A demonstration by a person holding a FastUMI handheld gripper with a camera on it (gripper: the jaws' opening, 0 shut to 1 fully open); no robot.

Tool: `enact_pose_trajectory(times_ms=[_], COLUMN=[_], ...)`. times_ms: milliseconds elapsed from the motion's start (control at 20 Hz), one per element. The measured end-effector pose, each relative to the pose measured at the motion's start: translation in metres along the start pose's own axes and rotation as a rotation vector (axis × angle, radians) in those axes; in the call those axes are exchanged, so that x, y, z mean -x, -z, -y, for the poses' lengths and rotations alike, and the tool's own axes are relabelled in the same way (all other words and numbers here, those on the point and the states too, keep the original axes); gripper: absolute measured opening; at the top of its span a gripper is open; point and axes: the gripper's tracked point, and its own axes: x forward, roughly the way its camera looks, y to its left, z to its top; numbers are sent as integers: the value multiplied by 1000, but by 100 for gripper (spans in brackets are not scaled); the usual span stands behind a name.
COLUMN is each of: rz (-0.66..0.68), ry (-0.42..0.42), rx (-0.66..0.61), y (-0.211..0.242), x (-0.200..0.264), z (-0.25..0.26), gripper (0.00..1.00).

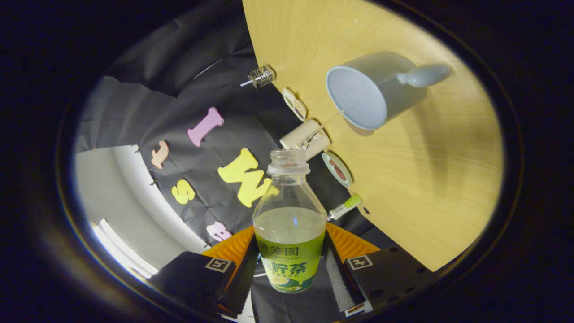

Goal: Take the bottle from table, then pour the juice into the cup, finally place the bottle on the coaster

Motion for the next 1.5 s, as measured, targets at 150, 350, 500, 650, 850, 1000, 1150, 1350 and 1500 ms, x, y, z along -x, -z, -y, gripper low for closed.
enact_pose_trajectory(times_ms=[150, 350, 500, 650, 850, 1000, 1150, 1350, 1500], rz=[20, 17, 16, 19, 11, 14, 12, 10, 9], ry=[14, 4, 25, 17, -16, -15, -28, -44, -13], rx=[-17, -55, -73, -111, -145, -141, -163, -228, -246], y=[-6, -2, -3, 0, 4, 3, 2, -2, -3], x=[0, 1, 0, 0, 0, 0, 0, 5, 0], z=[0, -7, -5, -11, -25, -31, -40, -49, -48], gripper=[78, 78, 78, 78, 78, 78, 78, 78, 78])
